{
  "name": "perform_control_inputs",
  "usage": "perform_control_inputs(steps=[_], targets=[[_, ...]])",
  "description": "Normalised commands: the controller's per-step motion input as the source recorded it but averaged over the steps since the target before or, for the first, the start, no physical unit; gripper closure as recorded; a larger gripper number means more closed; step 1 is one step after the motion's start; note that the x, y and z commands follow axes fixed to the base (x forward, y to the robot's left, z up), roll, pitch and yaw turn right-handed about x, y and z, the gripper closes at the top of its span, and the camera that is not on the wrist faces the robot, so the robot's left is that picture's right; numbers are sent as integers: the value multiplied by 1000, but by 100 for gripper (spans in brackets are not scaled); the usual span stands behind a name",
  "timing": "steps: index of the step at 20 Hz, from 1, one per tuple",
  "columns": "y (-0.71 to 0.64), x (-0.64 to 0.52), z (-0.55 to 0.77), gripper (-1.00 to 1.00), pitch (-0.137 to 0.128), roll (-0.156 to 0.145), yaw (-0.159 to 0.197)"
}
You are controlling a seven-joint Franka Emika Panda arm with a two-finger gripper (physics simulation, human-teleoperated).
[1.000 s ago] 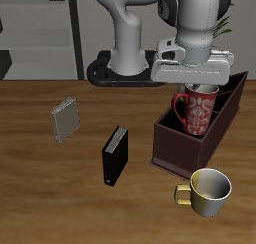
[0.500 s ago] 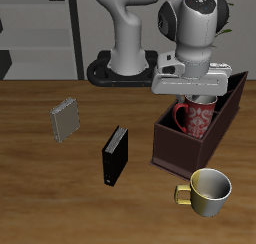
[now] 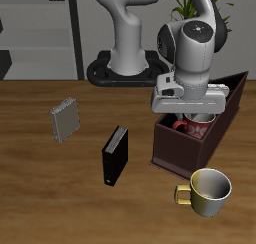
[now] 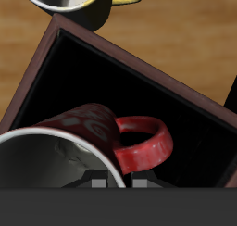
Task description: Place the red mug into the left desk caddy's right compartment
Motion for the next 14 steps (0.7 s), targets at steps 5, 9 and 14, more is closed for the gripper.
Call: perform_control_inputs(steps=[5, 9, 14], targets=[[-67, 26, -74, -100, 46, -29, 12], [-75, 18, 25, -100, 7, -4, -11], [-194, 8, 29, -100, 5, -21, -12]])
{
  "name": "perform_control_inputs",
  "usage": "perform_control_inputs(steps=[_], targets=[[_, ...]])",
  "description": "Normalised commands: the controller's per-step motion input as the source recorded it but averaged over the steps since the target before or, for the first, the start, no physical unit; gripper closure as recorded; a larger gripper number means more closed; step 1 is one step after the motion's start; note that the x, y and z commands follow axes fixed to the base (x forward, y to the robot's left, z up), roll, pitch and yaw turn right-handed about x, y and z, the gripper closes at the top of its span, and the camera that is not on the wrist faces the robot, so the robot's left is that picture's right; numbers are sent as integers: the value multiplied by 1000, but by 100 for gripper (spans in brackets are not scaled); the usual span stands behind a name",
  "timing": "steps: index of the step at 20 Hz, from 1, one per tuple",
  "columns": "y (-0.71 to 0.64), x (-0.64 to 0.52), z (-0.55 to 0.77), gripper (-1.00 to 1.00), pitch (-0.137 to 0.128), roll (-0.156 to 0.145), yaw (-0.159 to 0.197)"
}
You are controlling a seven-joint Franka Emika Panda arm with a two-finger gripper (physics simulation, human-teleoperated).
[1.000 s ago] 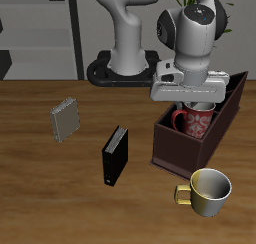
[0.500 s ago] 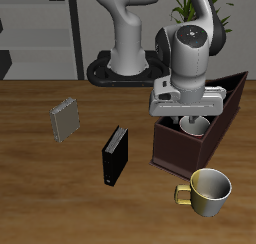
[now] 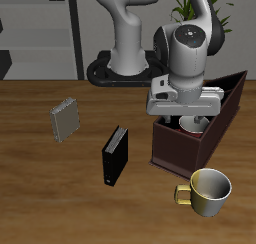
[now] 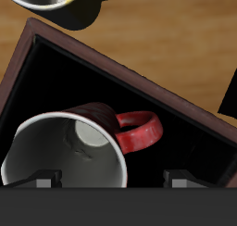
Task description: Place the red mug into the left desk caddy's right compartment
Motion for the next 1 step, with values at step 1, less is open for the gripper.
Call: perform_control_inputs(steps=[1], targets=[[-269, 15, 81, -100, -20, 15, 33]])
